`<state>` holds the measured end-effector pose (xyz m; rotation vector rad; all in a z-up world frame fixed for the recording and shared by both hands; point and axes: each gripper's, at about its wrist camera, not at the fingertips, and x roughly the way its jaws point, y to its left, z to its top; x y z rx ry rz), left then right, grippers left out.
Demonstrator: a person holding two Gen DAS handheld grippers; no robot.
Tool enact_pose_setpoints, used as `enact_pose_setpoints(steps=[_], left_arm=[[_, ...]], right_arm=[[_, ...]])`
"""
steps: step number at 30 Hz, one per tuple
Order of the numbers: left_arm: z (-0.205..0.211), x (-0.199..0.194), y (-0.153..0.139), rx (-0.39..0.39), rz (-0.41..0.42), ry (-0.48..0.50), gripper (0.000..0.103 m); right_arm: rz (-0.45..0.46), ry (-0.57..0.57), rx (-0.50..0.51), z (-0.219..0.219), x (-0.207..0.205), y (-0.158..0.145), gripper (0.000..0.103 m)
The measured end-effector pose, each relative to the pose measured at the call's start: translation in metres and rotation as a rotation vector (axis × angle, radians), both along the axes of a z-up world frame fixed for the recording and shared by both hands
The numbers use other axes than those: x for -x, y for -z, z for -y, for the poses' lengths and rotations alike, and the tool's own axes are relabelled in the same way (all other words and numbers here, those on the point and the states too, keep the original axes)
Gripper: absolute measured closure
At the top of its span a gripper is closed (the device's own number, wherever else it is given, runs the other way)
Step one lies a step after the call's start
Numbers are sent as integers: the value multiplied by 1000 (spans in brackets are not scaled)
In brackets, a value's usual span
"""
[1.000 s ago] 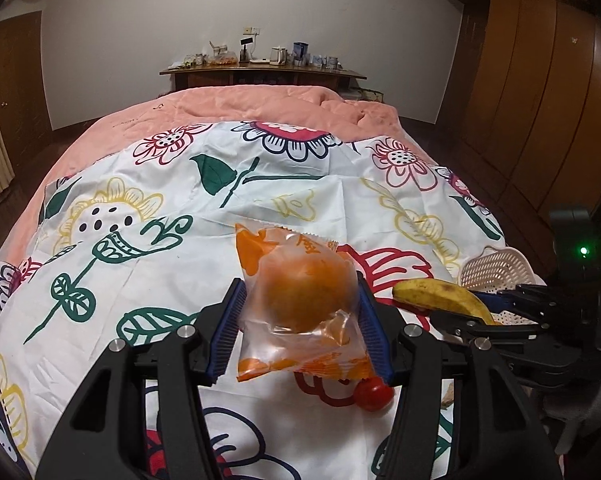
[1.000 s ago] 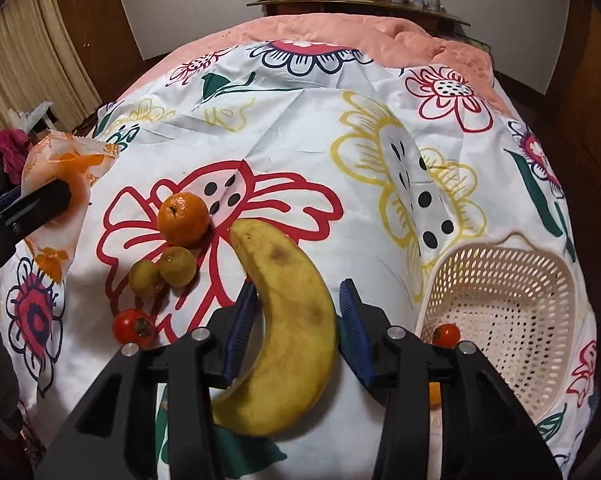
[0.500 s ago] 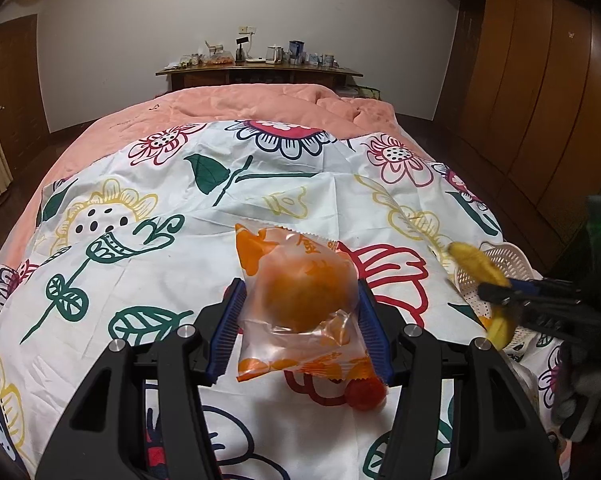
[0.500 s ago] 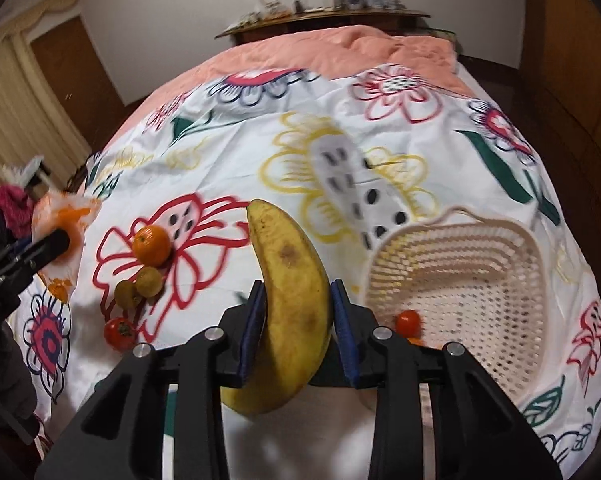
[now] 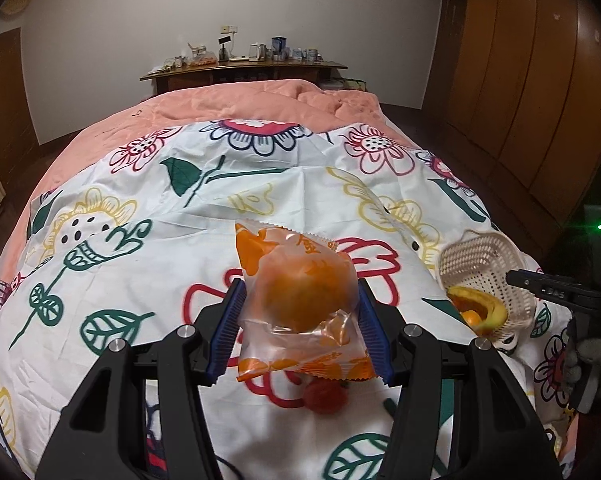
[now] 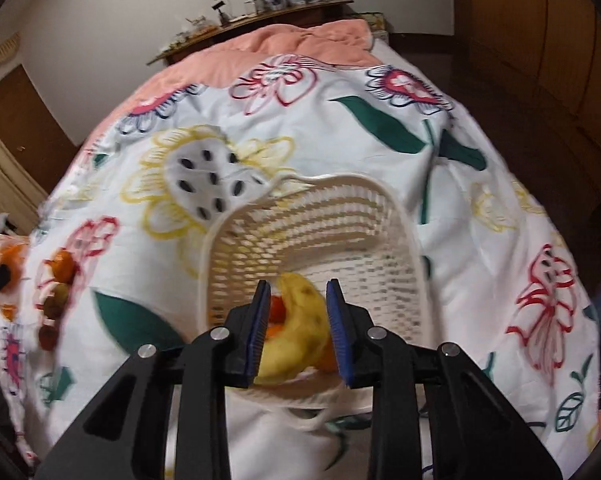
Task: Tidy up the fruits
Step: 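Carry the banana into the white basket and open the right tool, then lower the mandarin bag into the basket and open the left tool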
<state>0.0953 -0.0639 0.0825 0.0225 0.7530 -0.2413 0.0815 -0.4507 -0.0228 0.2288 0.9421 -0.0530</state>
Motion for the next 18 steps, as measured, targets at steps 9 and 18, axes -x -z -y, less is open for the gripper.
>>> enact_pose_setpoints(steps=[9,18], left_arm=[[28,4,-1,-27,3,53,46],[88,6,4,-52,-29,163,46]], right_arm=[[-2,10,-61,11,15,19,73],[82,64,-133,29,40,11,72]])
